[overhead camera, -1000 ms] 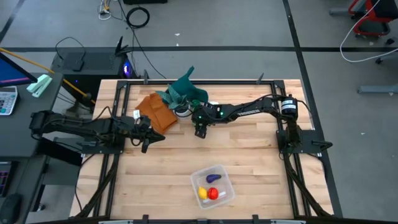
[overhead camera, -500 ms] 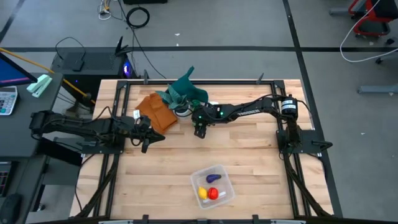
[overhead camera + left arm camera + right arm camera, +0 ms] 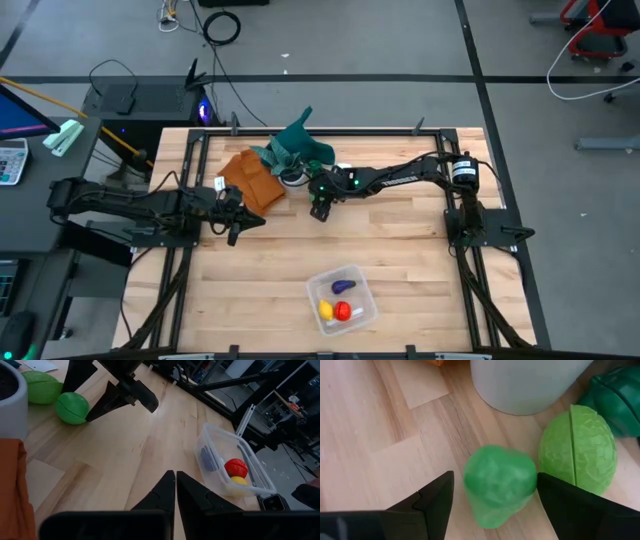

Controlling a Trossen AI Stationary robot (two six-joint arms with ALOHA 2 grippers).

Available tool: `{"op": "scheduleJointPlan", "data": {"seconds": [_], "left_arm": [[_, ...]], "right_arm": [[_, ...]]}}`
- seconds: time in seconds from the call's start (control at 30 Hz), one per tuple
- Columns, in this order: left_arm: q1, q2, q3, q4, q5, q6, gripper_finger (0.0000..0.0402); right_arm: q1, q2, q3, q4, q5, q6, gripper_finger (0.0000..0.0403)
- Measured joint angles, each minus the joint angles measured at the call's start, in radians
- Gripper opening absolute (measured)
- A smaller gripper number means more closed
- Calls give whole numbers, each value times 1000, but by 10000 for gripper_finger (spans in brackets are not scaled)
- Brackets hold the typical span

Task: Pick and placing Produce into tupperware
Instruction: Put the pear into the transparent bin

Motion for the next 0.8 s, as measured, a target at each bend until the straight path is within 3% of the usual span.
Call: {"op": "scheduleJointPlan", "data": {"seconds": [0.8], "left_arm": [[0,0,0,5,0,-6,13]], "right_arm": [[35,55,0,20,21,45,241]]}}
